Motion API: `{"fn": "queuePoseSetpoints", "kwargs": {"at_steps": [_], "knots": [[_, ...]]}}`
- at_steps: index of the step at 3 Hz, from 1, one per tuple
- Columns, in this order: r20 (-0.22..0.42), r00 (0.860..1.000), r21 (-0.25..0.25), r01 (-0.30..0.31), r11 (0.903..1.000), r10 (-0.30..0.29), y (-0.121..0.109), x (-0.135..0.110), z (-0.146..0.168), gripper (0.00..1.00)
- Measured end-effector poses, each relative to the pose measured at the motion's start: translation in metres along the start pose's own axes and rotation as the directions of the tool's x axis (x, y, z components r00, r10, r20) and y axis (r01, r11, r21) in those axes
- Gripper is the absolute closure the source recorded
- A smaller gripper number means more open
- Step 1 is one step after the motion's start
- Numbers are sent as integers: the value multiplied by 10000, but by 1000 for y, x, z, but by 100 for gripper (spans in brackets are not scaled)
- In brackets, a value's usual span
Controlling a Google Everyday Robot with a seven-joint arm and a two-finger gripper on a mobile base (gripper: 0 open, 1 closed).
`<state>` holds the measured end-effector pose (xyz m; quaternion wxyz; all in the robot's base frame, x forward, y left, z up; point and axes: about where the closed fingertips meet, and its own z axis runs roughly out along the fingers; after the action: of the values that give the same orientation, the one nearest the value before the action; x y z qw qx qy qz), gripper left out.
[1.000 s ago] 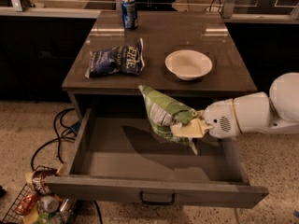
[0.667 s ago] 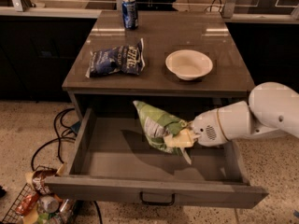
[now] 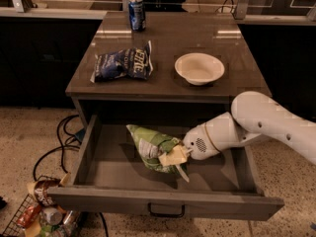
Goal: Place green jalapeno chip bag into top drawer
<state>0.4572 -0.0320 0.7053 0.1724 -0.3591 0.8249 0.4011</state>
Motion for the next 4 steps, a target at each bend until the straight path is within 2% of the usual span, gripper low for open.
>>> {"fn": "queuePoseSetpoints", "kwargs": {"at_steps": [1,2,3,4], "knots": [[-343,9994,-402,-21,9992,7,6,-2,24,100],[-380,9993,-445,-7,9990,-10,7,-2,26,83],[-400,9992,-469,3,9989,-22,8,-2,28,61],[-431,9991,-505,18,9987,-40,9,-2,29,29]]}}
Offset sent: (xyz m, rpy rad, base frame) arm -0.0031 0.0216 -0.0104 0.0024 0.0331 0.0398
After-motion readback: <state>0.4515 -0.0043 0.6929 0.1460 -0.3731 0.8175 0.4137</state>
